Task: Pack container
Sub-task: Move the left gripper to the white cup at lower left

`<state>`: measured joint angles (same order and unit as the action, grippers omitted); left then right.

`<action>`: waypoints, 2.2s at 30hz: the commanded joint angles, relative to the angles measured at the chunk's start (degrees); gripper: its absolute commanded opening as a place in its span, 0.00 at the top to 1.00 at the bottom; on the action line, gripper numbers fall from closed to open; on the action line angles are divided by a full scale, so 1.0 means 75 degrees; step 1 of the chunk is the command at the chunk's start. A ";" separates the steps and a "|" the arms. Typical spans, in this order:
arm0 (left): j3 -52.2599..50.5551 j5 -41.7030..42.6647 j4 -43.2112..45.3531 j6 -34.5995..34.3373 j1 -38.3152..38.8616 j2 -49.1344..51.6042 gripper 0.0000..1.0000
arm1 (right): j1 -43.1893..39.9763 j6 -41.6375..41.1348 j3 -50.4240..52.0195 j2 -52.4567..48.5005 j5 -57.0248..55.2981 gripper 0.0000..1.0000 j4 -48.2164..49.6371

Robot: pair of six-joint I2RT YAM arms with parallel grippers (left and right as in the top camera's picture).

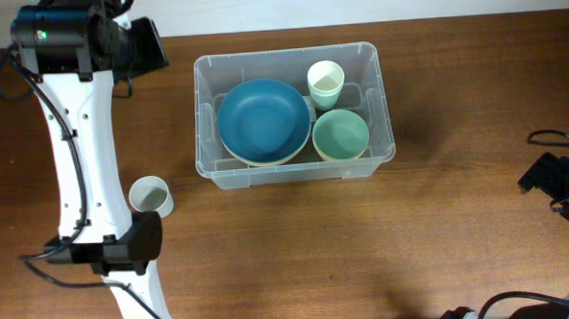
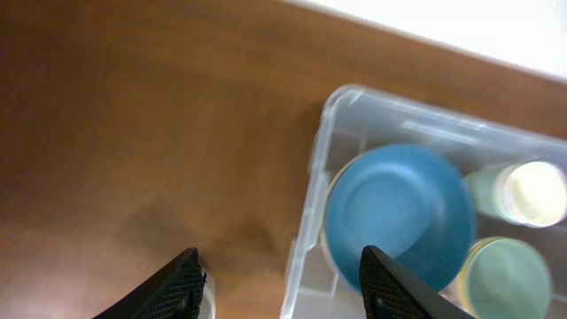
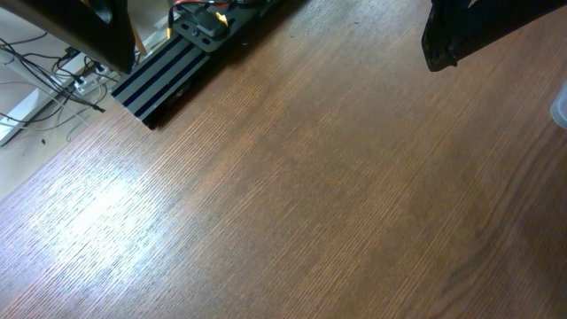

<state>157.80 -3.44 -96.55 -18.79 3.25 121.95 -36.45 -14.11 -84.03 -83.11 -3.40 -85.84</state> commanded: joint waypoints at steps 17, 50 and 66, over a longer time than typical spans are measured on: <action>-0.6875 -0.0064 0.0478 -0.1545 -0.1848 -0.3564 0.42 | -0.0050 0.0023 0.0029 -0.0006 0.0020 0.01 -0.0003; -1.2083 0.0557 0.4943 -0.1868 -0.1856 -0.3468 0.42 | -0.0050 0.0023 0.0029 -0.0006 0.0020 0.01 -0.0003; -1.2310 0.0554 0.5184 -0.1868 -0.1856 -0.3468 0.56 | -0.0050 0.0023 0.0029 -0.0006 0.0020 0.01 -0.0003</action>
<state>66.13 0.10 -57.60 -32.56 -10.48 95.37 -36.47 -14.09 -84.03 -83.11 -3.40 -85.84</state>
